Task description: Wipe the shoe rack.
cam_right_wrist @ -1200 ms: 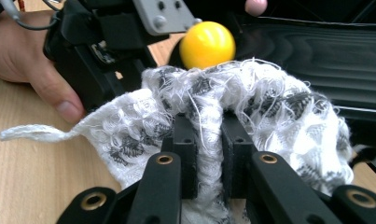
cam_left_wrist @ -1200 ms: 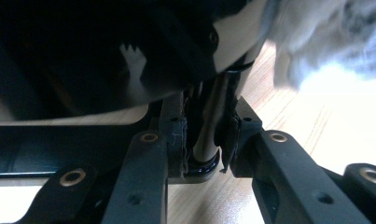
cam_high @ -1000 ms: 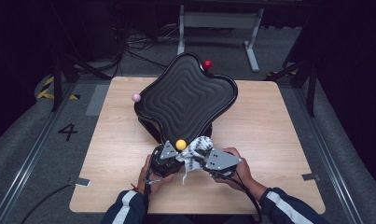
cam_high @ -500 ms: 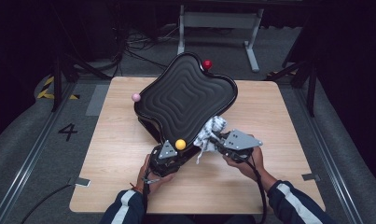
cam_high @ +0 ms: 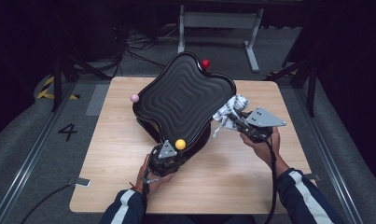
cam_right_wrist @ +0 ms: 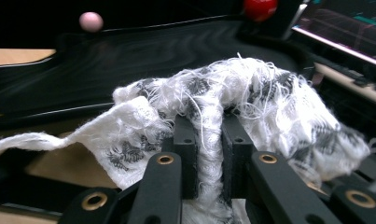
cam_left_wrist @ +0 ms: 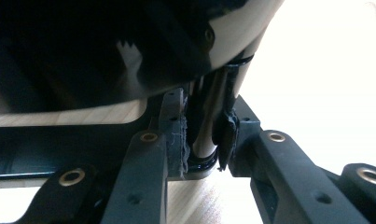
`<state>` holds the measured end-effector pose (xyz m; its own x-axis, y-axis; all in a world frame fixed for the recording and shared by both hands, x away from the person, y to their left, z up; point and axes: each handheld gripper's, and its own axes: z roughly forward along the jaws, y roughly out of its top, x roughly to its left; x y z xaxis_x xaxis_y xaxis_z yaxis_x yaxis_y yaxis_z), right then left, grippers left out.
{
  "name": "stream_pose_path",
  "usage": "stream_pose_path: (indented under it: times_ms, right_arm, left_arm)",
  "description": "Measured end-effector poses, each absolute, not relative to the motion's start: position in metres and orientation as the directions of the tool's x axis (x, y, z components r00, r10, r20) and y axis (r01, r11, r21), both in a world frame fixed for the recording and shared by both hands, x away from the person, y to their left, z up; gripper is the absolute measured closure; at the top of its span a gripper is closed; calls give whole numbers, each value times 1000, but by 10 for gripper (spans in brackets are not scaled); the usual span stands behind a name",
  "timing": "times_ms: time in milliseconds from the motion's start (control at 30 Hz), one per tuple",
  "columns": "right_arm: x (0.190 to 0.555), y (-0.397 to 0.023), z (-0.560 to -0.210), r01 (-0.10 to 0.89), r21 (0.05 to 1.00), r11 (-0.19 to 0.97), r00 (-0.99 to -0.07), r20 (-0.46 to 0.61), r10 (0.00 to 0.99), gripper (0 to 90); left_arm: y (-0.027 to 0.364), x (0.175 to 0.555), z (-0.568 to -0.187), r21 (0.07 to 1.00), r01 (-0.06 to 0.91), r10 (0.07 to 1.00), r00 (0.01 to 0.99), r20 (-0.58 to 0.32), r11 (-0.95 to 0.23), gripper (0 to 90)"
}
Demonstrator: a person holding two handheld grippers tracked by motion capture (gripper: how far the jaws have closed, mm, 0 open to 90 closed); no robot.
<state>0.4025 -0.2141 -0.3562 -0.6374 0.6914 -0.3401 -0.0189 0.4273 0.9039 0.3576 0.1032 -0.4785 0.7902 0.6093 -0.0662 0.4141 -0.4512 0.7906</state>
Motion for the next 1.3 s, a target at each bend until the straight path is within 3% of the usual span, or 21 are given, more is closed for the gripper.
stream_pose_path:
  times_ms: [600,1300]
  right_arm:
    - [443,-238,-323,7,907,420,-518,-356,778,795]
    - [407,-199,-347,-56,872,487,-674,-392,625,790]
  left_arm:
    - [104,357,-478,786,424,608,790,-77,-450,729]
    - [102,356,-479,790,408,601,797,-64,-457,731]
